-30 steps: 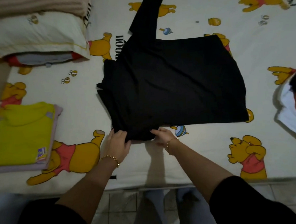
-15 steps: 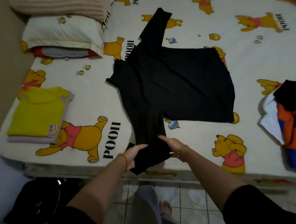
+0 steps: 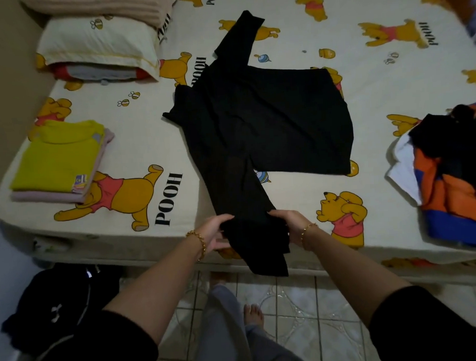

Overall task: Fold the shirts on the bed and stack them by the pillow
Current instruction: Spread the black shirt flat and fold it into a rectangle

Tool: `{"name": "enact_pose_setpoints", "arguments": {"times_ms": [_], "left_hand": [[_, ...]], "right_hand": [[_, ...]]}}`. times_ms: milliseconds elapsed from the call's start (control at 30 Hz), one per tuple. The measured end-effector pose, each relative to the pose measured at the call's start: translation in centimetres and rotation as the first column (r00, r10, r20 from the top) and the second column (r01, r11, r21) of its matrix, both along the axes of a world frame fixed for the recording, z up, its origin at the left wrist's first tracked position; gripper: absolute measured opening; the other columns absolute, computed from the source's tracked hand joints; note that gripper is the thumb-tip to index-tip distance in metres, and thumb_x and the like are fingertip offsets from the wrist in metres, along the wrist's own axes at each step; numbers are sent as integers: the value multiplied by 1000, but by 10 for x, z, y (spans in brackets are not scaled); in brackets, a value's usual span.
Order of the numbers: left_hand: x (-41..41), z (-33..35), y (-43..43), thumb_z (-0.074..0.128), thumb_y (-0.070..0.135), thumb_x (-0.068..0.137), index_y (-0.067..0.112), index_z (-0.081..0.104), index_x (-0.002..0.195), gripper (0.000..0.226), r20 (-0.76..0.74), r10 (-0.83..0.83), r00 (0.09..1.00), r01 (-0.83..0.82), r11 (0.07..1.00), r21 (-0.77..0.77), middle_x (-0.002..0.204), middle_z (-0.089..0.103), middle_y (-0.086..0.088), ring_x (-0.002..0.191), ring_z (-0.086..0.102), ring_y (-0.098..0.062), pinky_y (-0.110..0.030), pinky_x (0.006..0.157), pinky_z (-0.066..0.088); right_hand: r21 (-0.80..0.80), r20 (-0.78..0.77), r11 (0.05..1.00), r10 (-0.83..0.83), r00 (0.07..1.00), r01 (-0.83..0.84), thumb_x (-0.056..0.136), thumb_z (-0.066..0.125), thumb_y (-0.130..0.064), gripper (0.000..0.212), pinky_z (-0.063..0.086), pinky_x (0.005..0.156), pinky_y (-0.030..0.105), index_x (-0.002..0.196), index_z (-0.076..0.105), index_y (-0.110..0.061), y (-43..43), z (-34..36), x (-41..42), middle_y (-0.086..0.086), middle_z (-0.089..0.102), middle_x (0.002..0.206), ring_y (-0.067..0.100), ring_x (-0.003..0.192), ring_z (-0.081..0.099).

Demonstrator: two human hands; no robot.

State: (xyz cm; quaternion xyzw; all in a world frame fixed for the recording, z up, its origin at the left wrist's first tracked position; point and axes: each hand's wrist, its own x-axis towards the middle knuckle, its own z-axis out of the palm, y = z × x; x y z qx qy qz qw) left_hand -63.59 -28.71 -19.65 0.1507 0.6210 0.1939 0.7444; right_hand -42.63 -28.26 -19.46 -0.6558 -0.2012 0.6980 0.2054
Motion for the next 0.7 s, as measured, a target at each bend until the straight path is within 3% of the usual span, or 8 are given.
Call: {"name": "enact_pose_setpoints", "arguments": {"times_ms": [67,200,300,367,400,467,533,700], "left_hand": [[4,-1,-10,55,18,93,10,49,118,27,-21,-40,999,40,999,14,121,58,-12,110,57,-25,-38,78,52],[11,-7,-24,51,18,96,10,55,103,12,-146,-127,981,131,991,16,111,62,-12,101,61,-22,-37,88,51],[13,-9,-30,52,24,94,8,59,93,18,-417,-249,874,294,955,48,79,57,-7,69,52,-15,-25,63,43],[11,-5,-30,49,19,96,10,59,106,17,-439,-174,881,246,963,113,80,55,-2,70,51,-12,-23,60,41],[10,-2,-27,47,17,96,13,57,108,16,-427,-118,897,198,969,148,87,57,-2,74,53,-12,-22,60,42],[6,4,-18,46,15,96,15,57,109,17,-413,-22,910,121,969,214,97,59,-2,81,55,-13,-26,68,48],[2,13,-4,45,15,97,17,58,104,15,-409,69,910,55,958,283,97,61,-2,81,56,-14,-33,77,50],[-11,40,46,47,21,96,14,59,104,16,-433,281,857,-51,881,470,78,60,2,62,52,-12,-24,54,42]], "right_hand": [[3,78,997,71,994,-71,94,54,-14,15,46,64,28,102,62,-4,-9,-1,6,7,64,92,21,89,61],[40,240,978,188,952,-204,93,52,-6,27,49,69,31,118,57,1,-22,-12,18,13,61,102,20,83,59],[27,444,951,266,856,-309,91,56,-8,33,46,79,30,123,55,-4,-26,-23,29,16,60,113,24,94,56],[47,521,946,251,816,-322,91,57,-9,34,40,77,25,125,55,-7,-23,-24,34,17,59,114,23,92,52],[63,535,945,240,810,-321,91,57,-9,33,40,73,25,124,56,-8,-19,-21,35,15,60,105,22,85,51],[90,537,940,233,811,-329,91,56,-8,29,39,57,24,120,60,-11,-7,-14,33,9,58,81,18,65,48],[125,538,928,234,810,-351,90,54,-8,25,36,48,23,112,63,-16,9,-2,27,10,61,82,14,55,44],[272,522,890,182,833,-365,88,53,-8,20,39,54,22,98,64,-21,60,26,3,10,66,93,12,57,46]]}}
